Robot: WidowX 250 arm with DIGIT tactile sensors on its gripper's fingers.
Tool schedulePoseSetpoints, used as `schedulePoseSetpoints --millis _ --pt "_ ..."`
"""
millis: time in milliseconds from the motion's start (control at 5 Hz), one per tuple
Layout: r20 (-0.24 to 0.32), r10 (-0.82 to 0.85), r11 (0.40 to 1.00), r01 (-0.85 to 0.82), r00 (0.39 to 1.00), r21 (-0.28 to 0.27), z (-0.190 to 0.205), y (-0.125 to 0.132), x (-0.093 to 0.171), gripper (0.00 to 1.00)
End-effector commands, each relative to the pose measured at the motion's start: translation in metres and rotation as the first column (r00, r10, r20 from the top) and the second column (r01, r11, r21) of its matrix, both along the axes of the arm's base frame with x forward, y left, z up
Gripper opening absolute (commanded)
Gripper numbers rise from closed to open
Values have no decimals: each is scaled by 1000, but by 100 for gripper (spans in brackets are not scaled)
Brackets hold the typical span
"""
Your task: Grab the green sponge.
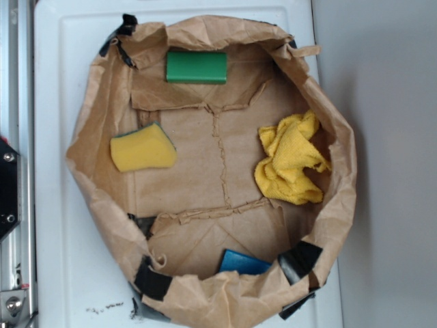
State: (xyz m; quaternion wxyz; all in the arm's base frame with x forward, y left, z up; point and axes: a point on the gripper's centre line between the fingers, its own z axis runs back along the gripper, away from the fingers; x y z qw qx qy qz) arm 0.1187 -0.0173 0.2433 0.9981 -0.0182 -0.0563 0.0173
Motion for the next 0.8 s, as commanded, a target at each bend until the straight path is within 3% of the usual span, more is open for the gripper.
schedulePoseSetpoints --millis 0,200,400,600 --pt "0 0 1000 0 1000 0 0 0 0 100" --pt "38 57 997 -55 998 -60 -10 6 36 100" --pt "23 53 996 -51 998 -67 -35 14 72 100" --pt "23 53 996 -51 998 -67 -35 14 72 100"
